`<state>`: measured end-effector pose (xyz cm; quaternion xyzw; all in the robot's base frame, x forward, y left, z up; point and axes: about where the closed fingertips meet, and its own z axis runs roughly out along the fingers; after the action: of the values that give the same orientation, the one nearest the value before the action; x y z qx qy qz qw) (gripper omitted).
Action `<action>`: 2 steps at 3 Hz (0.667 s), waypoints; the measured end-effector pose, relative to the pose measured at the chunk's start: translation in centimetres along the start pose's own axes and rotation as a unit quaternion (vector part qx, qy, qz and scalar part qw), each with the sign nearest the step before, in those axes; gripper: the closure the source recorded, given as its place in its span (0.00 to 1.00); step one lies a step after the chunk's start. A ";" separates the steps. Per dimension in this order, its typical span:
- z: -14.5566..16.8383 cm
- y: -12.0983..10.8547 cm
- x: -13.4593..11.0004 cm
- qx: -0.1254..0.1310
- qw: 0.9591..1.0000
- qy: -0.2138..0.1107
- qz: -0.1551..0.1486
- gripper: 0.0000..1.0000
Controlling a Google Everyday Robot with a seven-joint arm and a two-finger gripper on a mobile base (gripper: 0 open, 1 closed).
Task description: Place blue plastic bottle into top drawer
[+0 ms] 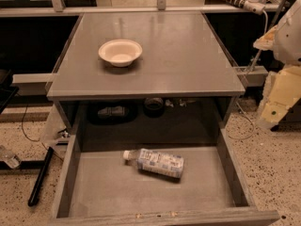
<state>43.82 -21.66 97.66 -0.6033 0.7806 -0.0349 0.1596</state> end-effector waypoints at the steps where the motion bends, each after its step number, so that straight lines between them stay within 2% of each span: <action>1: 0.0 0.0 0.0 0.000 1.000 0.000 0.000 0.00; 2: 2.0 1.4 -0.6 -0.018 1.000 -0.006 -0.002 0.00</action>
Offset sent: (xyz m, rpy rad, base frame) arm -0.0169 0.0316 -0.0649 0.0488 0.1064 0.0403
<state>43.23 -20.46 95.50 -0.6078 0.7789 -0.0178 0.1533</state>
